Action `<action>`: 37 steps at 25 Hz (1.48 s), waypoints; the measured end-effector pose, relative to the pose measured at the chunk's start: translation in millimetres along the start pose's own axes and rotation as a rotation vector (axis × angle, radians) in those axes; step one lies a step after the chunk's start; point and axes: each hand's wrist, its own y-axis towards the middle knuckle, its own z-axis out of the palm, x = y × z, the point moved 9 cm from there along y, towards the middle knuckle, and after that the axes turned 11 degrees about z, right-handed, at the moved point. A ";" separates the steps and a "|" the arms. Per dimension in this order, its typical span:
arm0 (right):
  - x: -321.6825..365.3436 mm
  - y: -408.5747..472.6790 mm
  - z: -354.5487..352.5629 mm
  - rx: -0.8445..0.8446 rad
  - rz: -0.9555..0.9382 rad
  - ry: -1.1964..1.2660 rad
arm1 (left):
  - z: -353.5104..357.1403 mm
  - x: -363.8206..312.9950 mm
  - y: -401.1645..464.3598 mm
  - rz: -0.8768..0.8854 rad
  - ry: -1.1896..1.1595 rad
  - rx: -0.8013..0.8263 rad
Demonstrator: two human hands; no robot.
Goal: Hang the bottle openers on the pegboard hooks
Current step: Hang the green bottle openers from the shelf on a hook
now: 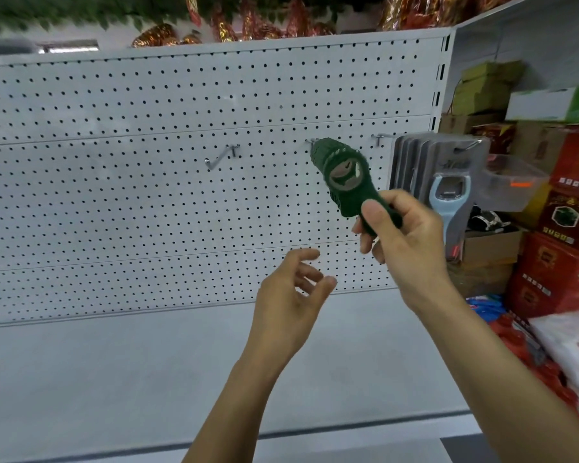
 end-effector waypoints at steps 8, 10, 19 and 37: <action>-10.6 27.5 -1.7 -0.053 0.091 -0.014 | -4.1 25.2 -29.8 -0.068 0.155 0.015; -19.3 30.1 -0.4 -0.048 0.130 -0.032 | -6.7 27.1 -31.8 -0.078 0.161 -0.001; -73.7 -12.4 7.4 0.011 0.260 -0.104 | -18.6 27.3 -47.9 -0.079 0.261 -0.091; -203.7 -228.9 272.4 0.730 0.108 -0.927 | -208.6 172.6 -241.0 -0.397 0.737 0.076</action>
